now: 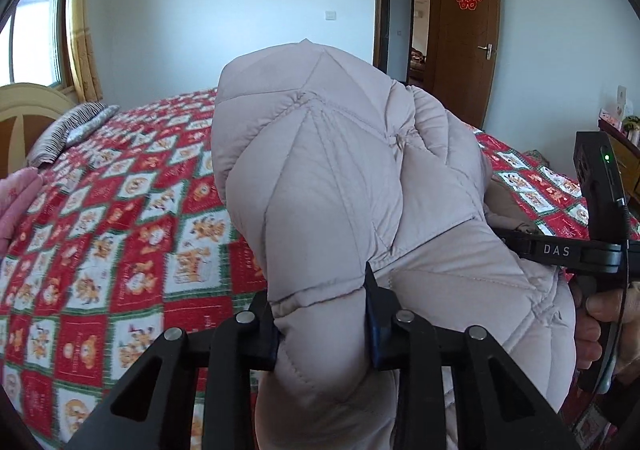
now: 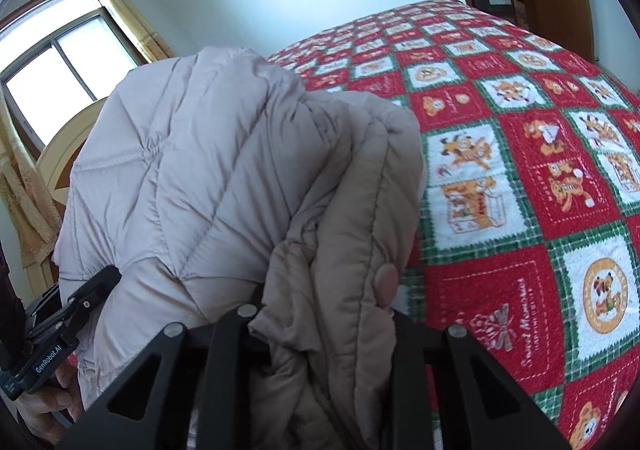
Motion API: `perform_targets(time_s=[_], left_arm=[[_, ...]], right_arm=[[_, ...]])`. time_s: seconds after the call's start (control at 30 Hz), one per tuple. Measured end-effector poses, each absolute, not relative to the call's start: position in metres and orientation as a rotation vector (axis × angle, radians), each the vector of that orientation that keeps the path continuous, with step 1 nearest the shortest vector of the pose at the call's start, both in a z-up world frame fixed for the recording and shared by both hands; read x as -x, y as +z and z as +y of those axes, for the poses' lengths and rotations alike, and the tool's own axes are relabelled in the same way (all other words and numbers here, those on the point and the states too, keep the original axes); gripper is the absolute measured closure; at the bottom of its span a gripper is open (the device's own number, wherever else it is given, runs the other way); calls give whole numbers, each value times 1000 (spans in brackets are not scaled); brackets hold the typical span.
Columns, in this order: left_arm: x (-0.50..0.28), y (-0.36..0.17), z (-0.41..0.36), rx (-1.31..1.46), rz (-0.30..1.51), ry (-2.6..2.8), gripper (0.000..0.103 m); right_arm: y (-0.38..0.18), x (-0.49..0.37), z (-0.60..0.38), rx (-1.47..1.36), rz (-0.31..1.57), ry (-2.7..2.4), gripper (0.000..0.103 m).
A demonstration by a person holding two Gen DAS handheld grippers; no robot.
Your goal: Fold large clothes
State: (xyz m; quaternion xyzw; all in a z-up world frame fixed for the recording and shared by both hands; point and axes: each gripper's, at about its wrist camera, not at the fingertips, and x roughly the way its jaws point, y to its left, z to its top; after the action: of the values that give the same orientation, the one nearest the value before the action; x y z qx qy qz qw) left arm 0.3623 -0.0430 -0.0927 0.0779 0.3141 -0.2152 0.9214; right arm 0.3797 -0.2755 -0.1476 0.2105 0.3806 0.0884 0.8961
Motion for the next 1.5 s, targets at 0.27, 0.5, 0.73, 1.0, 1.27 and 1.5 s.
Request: perform_targets(time_s=[0.27,0.5,0.73,1.0,1.27,1.5], left_arm=[[-339,-60,15,-152,591,-354,71],[-327,-49,78,-136,571,-263,72],[-315,-54,133,-94,582,-175,72],[-313,-70,182,-40,611,-101,72],[-321,-95,205,-4,652,-76,72],[-324,-104,210,-15,661,-72,71]], right_arm=[[-117,-384,-219,-403,759,306,78],[-104,-399,-156,-343,764,409,78],[-104,-407,-98,-283,790,496,78],[-106,-422,-48,-219,818,565,78],[-120,-434,-22,-181,861,581,78],[-129,-439,-15,-181,892,576,78]])
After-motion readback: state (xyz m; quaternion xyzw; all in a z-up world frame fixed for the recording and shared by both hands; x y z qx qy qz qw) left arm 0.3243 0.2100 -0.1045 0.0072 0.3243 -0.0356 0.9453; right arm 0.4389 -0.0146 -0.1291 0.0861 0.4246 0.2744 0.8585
